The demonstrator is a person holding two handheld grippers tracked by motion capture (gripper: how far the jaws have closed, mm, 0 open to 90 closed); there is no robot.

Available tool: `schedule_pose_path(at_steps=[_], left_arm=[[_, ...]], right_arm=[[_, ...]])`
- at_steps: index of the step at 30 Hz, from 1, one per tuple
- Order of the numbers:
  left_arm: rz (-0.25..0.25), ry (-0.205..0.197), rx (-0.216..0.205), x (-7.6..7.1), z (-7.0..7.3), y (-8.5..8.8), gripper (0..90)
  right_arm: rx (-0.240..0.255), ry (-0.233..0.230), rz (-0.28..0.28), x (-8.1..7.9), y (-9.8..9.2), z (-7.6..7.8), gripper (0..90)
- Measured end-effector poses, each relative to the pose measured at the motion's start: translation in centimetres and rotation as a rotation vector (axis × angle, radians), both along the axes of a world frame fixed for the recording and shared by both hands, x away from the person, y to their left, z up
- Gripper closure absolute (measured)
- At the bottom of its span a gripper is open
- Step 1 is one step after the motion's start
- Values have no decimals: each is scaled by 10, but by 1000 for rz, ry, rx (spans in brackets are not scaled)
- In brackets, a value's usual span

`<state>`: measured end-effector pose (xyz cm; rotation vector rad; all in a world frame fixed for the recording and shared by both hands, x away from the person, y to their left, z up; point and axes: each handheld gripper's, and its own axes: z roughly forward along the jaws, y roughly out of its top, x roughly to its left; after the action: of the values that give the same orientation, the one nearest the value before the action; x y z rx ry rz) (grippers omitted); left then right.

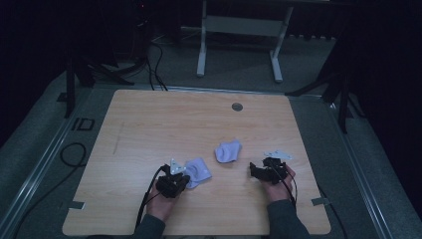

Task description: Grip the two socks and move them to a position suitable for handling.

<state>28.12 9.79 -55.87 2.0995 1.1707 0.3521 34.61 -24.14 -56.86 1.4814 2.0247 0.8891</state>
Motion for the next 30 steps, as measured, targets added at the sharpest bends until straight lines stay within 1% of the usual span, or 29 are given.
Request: schedule_pose_path(at_steps=[2, 4, 6, 10, 11, 12, 13, 15, 16, 20, 27, 28, 29, 30], left_arm=[[-31, -4, 6, -1, 0, -4, 897], [-56, -8, 15, -2, 0, -8, 897], [-87, -10, 10, -2, 0, -11, 898], [-147, -18, 20, -3, 0, -16, 897], [-147, -18, 20, -3, 0, -16, 897], [-162, -23, 30, -4, 0, -18, 897], [-169, -25, 32, -4, 0, -18, 897], [-183, -25, 28, -4, 0, -19, 898], [-186, -24, 26, -4, 0, -19, 897], [-189, -19, 16, -3, -1, -18, 897], [-191, -22, 14, -3, -1, -17, 897], [-190, -20, 10, -3, -1, -17, 897], [-190, -20, 10, -3, -1, -17, 897], [-193, -18, 8, -3, -1, -17, 897]], right_arm=[[-5, 8, 0, -3, 2, 3, 336], [-16, 10, 14, -6, 6, 5, 420], [4, 9, 60, -9, 10, 9, 494], [24, -23, 136, -17, 23, 20, 580], [24, -23, 136, -17, 23, 20, 580], [30, -23, 157, -18, 26, 22, 592], [58, -10, 194, -19, 31, 23, 597], [78, -1, 226, -21, 37, 24, 597], [80, 2, 243, -22, 42, 24, 599], [80, 0, 306, -23, 63, 27, 604], [59, -7, 430, -26, 101, 34, 603], [57, -5, 440, -26, 105, 35, 603], [57, -5, 440, -26, 105, 35, 603], [51, -6, 455, -26, 110, 36, 602]])
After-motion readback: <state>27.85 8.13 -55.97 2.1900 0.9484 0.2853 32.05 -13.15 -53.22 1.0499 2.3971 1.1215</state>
